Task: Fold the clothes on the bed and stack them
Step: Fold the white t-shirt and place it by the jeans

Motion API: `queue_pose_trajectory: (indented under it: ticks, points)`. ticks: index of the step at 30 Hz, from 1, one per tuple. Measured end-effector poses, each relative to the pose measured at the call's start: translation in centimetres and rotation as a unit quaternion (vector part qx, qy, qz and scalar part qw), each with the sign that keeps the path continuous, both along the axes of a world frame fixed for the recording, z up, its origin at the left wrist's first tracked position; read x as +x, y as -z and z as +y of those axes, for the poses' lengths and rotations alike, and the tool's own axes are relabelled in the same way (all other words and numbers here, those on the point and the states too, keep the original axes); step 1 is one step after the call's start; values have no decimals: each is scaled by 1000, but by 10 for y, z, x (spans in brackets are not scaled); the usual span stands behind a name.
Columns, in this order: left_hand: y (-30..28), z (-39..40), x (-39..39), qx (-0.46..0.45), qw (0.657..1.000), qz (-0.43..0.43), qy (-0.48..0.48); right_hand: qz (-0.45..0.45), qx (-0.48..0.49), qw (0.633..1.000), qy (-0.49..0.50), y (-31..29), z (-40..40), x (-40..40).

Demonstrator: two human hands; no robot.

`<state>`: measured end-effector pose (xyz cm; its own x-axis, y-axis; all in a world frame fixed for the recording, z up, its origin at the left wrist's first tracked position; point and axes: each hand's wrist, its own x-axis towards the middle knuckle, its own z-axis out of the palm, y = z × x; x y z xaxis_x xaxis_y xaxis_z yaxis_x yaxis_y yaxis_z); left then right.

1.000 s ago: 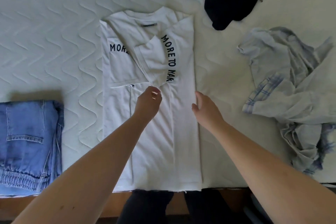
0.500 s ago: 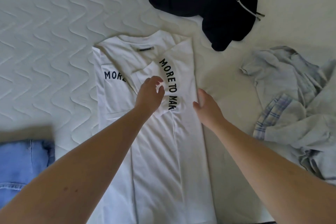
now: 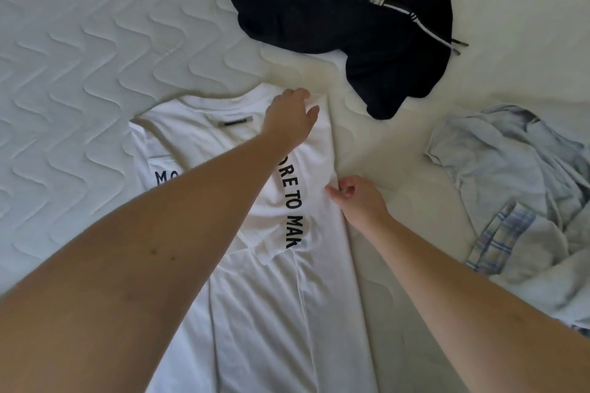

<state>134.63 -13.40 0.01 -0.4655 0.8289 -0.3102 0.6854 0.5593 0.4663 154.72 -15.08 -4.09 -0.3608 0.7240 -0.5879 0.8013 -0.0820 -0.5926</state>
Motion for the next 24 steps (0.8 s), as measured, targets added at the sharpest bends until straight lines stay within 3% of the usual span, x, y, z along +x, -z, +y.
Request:
queue_pose_trajectory:
  ticks: [3, 7, 14, 17, 24]
  points:
    - [2, 33, -11, -100, 992, 34, 64, 6, -8, 1000, -1, 5, 4, 0]
    - [-5, 60, -19, -191, 974, 5, 117, 12, -15, 999, -30, 6, 8, 1]
    - [10, 53, -39, -89, 989, -117, -5, 0, -1, 999, -36, 12, 8, 2]
    - [20, 47, -45, -61, 992, -111, -14, -28, 17, 999, -41, 14, 6, 0]
    - [25, 44, -32, 23, 997, -70, -7, -1, 20, 1000, -19, 11, 1, 3]
